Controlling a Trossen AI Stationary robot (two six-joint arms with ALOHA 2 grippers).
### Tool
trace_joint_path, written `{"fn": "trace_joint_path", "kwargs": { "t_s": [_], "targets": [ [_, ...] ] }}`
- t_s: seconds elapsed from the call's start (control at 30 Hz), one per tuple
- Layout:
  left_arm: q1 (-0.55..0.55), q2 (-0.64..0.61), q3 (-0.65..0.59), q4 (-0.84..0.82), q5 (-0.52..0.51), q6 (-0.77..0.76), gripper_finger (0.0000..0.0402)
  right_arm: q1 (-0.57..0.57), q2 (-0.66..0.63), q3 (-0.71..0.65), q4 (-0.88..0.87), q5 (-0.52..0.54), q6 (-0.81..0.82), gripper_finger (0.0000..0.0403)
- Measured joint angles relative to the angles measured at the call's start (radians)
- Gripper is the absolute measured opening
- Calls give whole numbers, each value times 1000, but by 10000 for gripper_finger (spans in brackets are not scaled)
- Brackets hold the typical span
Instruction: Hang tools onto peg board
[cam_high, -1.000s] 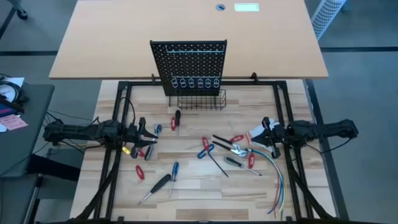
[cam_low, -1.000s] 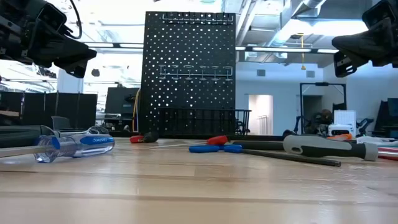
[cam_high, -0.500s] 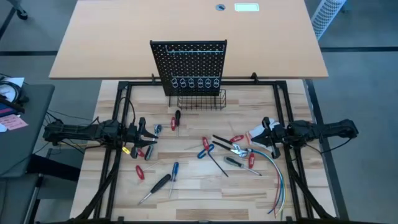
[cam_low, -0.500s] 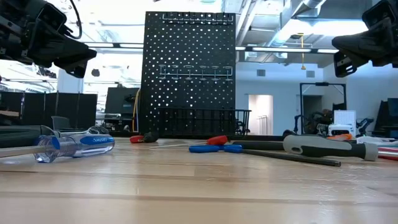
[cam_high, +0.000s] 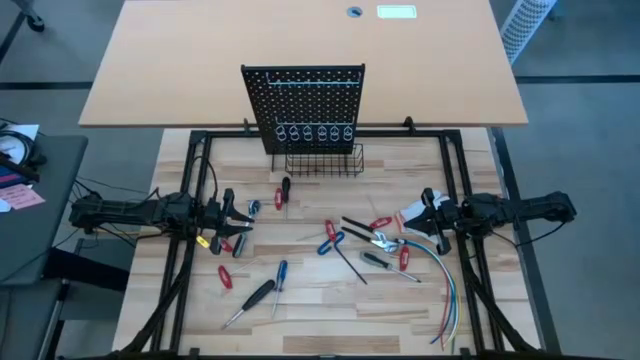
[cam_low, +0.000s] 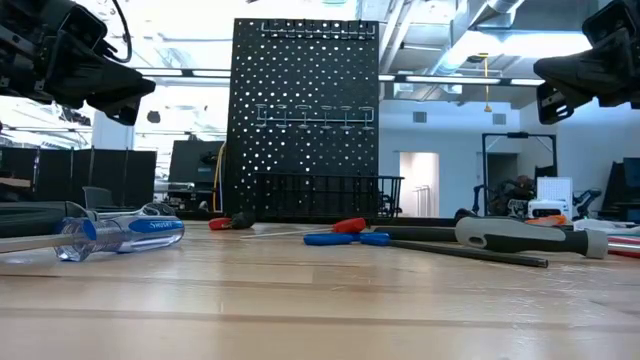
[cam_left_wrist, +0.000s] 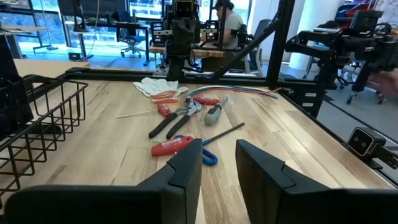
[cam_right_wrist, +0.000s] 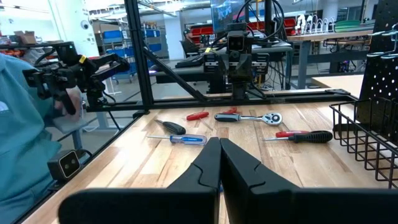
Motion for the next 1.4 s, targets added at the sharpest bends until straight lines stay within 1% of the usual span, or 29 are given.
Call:
{"fn": "trace_joint_path", "kwargs": {
  "t_s": [0.07,0.1,0.2,0.27,0.33,0.4,0.5,0.6,0.7,0.8,0.9,0.97,1.03,1.1,1.17,1.27,1.4],
  "targets": [
    [0,0,0,0,0,11,93,0,0,0,0,0,0,13],
    [0,0,0,4,-3,64,93,0,0,0,1,0,0,13],
    [0,-1,0,30,-18,289,93,-1,0,0,14,0,0,13],
    [0,-1,0,18,-18,378,93,-1,0,0,67,11,0,13],
    [0,-2,0,3,-18,433,93,-1,0,0,131,22,45,13],
    [0,-2,0,-1,-18,533,93,-2,3,0,225,41,113,13],
    [0,-2,0,-2,-18,642,93,-10,7,0,415,63,70,13],
    [0,-2,0,-3,-17,648,93,-14,60,0,568,53,48,13],
    [0,-2,0,5,-17,590,93,11,202,0,713,29,53,13],
    [0,-2,0,36,-16,556,93,47,432,14,826,60,53,13],
    [0,-2,0,73,-10,530,93,66,688,98,898,113,53,16],
    [0,-2,0,94,-9,467,93,63,839,174,906,129,53,25],
    [0,-2,0,103,-9,379,93,53,971,249,876,129,53,41],
    [0,-2,0,108,-9,293,93,49,1081,329,808,129,71,64],
    [0,-2,0,108,-8,219,93,51,1160,414,691,129,92,93],
    [0,-2,0,105,-8,94,93,68,1249,552,424,129,98,141],
    [0,-1,0,50,-7,-53,93,112,1364,755,64,133,106,201]
  ]
}}
